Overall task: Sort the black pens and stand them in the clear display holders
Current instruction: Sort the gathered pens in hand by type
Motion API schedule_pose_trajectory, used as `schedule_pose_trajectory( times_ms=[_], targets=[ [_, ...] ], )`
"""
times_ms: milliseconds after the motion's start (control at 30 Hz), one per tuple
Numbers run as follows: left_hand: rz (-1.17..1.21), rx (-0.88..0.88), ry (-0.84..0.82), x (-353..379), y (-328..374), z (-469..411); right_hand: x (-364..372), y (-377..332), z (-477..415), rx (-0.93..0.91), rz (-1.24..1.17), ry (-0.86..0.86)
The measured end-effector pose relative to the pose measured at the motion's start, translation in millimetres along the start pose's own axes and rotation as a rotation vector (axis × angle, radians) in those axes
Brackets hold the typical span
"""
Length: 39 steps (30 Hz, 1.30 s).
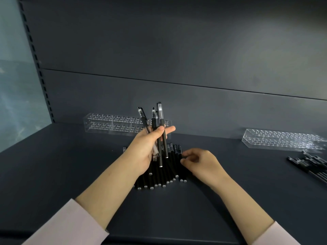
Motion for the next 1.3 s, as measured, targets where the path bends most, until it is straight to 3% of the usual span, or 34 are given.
schedule_pose_trajectory(
  times_ms=[133,233,567,700,767,867,1067,1300],
  targets=[
    [0.043,0.013,-0.044,8.1,-0.7,2.3,-5.8,-15.5,5.4,-0.07,-0.163,0.059],
    [0.043,0.013,-0.072,11.5,-1.5,4.9,2.9,-29.8,14.0,-0.047,-0.377,-0.092],
    [0.046,-0.004,-0.101,17.6,-2.0,8.4,16.3,-35.6,16.1,-0.026,-0.507,-0.208],
    [0.053,0.01,-0.034,14.3,-0.2,9.1,5.5,-30.2,14.3,0.018,-0.545,-0.146],
    [0.018,0.015,0.013,8.4,0.7,8.7,-7.7,-21.0,11.6,0.051,-0.505,-0.022],
    [-0.003,-0.012,0.055,1.3,-0.9,9.2,-23.5,-4.9,10.0,0.09,-0.259,0.106],
    [0.004,0.001,0.146,-4.1,-3.2,5.2,-15.1,1.4,13.4,0.083,0.077,-0.003],
    [-0.046,-0.032,0.177,-7.8,-3.9,7.3,-9.3,2.3,11.8,0.05,0.124,-0.069]
  ],
)
Point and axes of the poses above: each hand's wrist, its own z-axis away from the middle knuckle, its own x-axis out of the palm, y = z × x, the point moved 6 cm from there along -z, towards the middle knuckle, and after that the axes turned 5 degrees about x, right-handed, at the moved point
